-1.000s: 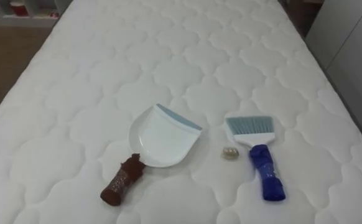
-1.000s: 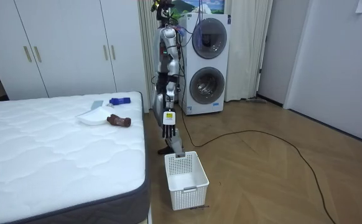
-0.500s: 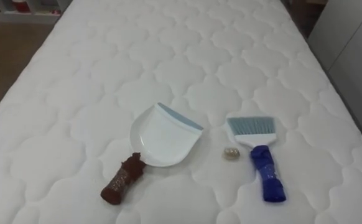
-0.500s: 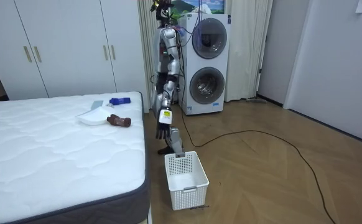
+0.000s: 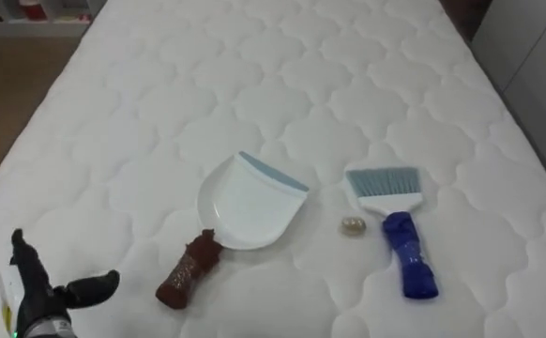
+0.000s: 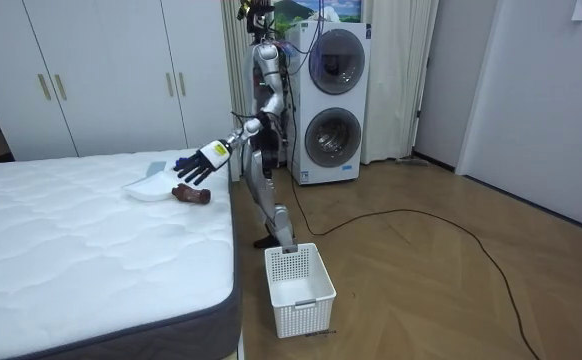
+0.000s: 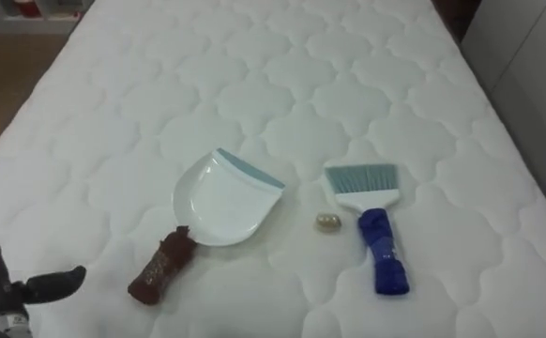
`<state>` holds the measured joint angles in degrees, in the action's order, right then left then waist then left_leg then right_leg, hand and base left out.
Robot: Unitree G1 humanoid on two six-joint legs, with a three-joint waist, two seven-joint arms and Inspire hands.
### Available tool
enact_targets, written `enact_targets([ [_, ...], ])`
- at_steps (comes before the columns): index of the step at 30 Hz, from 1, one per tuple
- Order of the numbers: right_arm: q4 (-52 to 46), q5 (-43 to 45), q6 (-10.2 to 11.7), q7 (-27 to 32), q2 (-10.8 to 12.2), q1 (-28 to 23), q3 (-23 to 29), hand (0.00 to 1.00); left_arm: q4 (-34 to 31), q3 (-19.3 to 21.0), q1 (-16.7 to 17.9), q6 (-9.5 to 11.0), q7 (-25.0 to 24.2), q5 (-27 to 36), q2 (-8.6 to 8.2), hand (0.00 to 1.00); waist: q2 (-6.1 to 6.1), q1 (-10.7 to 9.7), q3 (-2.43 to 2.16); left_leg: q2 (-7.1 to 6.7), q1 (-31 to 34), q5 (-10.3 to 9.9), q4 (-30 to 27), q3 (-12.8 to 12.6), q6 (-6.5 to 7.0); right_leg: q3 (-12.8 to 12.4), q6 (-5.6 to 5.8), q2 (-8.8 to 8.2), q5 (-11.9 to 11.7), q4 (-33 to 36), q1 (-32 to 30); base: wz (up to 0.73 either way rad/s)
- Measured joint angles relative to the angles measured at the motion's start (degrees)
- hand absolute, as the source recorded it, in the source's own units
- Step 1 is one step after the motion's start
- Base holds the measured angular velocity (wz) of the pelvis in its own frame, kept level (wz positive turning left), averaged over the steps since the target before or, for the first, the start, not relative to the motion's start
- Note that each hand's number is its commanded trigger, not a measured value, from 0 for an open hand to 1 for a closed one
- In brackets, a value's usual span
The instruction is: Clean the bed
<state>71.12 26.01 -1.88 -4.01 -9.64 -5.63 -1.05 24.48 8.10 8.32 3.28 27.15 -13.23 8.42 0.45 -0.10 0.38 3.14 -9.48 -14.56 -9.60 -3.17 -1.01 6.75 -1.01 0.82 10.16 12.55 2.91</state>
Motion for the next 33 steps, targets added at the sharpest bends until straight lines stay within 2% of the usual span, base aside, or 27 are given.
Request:
enact_targets([
  [2,0.0,0.0,0.1,-0.4,0.0,0.2,-0.2,0.0,-1.9,-1.7,-0.3,0.4,0.2,0.0,0.32,0.0,-0.55,-1.0,-0.01,-0.02,0.1,0.0,0.0,0.0,0.0,-0.1,0.0,-0.04,0.0,0.0,0.0,0.0],
  [5,0.2,0.0,0.1,-0.5,0.0,0.0,-0.3,0.0,-2.0,-3.8,-1.2,1.3,0.2,-0.1,1.17,0.0,-1.05,-1.4,-0.04,-0.02,0.0,0.0,0.0,-0.2,0.0,-0.1,0.0,0.01,0.0,0.0,-0.1,-0.03],
  [11,0.6,-0.9,-0.2,-0.4,0.0,0.6,-2.4,0.0,-2.0,-7.4,-3.9,1.5,0.2,-0.1,2.61,0.0,-0.88,-2.2,-0.14,-0.04,1.2,0.0,-0.2,-0.4,0.01,-0.3,-0.03,-0.07,-0.1,0.5,-1.5,-0.02],
  [13,1.0,-1.6,-0.5,0.1,0.0,2.1,-2.8,0.0,-1.7,-8.3,-4.9,1.6,0.2,-0.1,2.88,0.0,-0.55,-2.3,-0.02,-0.2,2.5,0.1,-0.6,-0.5,0.12,-0.2,-0.04,-0.36,-0.1,1.5,-3.2,-0.05],
  [15,2.3,-3.0,-0.7,0.9,-0.1,4.3,-3.9,0.0,0.6,-10.4,-6.8,1.8,-0.2,-0.2,3.18,0.0,-0.04,-2.6,0.14,-0.41,4.4,0.1,-1.5,-0.5,0.15,-0.3,-0.04,-0.69,-0.1,2.3,-5.1,0.0],
  [19,3.2,-3.8,-0.7,1.5,-0.4,6.9,-5.4,0.0,3.6,-12.1,-9.8,1.8,-1.0,-0.2,3.2,0.0,0.76,-2.7,0.58,-0.51,7.6,0.3,-2.3,-0.5,0.36,-0.4,-0.14,-0.83,-0.9,2.6,-8.2,0.0],
  [21,4.6,-5.0,-0.7,2.1,-0.5,8.4,-7.1,0.0,6.5,-12.8,-11.7,1.6,-1.9,-0.1,3.31,0.0,1.03,-2.6,0.62,-0.71,9.2,0.7,-2.4,-0.5,0.44,-0.4,-0.16,-1.01,-1.1,3.2,-10.2,0.0],
  [24,5.1,-6.5,-0.7,2.6,-0.8,9.3,-9.1,0.0,7.9,-13.6,-12.5,1.6,-3.1,0.2,3.32,0.0,1.07,-2.8,0.61,-0.72,11.5,0.7,-3.5,-0.6,0.43,-0.3,-0.33,-1.13,-1.2,3.8,-12.3,-0.01],
  [33,6.6,-11.2,-0.2,3.7,-1.3,11.7,-9.5,0.0,18.0,-14.0,-16.4,1.7,-3.9,0.1,2.97,0.0,1.19,-3.2,0.82,-0.87,15.2,0.8,-4.4,-0.7,0.46,0.6,-0.55,-1.67,-1.4,4.9,-16.1,0.0],
])
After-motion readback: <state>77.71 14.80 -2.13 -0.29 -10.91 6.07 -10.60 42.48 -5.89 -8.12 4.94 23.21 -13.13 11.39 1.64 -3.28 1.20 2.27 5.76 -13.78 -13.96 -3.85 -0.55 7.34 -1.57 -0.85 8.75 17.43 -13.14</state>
